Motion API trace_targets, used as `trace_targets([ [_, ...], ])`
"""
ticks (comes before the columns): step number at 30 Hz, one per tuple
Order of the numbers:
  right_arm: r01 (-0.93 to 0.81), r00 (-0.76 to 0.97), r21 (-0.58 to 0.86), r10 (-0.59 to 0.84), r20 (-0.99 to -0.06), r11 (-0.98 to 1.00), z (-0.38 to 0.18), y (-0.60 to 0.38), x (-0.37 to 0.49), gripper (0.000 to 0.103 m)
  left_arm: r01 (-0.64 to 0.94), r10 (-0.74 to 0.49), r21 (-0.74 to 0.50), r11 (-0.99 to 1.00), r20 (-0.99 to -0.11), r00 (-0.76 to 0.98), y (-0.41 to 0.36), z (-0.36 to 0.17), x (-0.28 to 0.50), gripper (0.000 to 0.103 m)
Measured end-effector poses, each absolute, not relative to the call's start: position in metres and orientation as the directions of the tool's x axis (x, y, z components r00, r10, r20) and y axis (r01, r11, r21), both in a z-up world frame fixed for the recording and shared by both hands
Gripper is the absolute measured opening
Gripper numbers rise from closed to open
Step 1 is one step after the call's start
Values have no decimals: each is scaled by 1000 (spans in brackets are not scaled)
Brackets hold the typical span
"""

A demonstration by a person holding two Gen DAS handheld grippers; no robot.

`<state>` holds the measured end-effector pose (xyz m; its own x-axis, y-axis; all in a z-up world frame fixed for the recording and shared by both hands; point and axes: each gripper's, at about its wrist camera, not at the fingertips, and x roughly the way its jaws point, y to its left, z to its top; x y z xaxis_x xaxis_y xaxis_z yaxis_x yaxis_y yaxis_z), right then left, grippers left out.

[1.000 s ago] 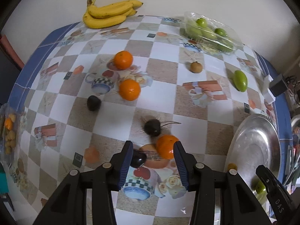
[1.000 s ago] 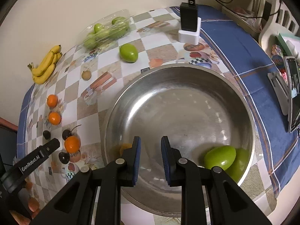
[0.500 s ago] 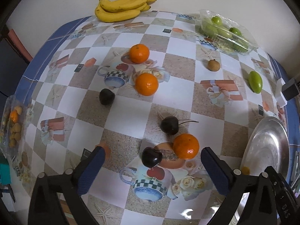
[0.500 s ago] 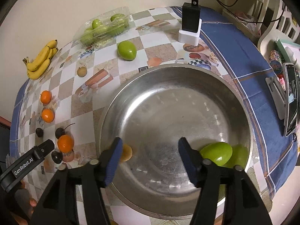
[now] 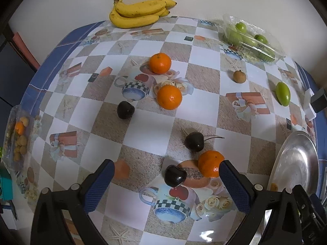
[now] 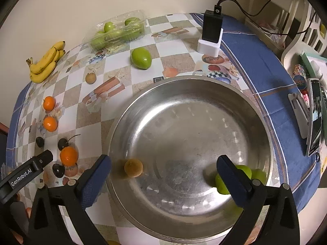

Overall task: Organize fruits
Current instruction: 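Withdraw both tools from the steel bowl back toward the remaining fruits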

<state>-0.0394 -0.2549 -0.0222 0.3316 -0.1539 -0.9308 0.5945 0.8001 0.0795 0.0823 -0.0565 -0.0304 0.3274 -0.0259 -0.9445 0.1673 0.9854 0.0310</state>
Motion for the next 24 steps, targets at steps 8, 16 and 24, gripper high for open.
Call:
trace_targets([
  [8,557,370,105,-133,-919,824,-20,-244,-35,103,181,-11,57,982,-936,353,-53,-25,85,103],
  [16,523,392,121,-112,-913,844,-18,-232,-29,103,195,-4,72,978,-930,367,-45,-22,90,103],
  [24,475,400,138,-73,-914,869,-15,-212,-15,103,171,11,83,982,-925,380,-27,-18,101,103],
])
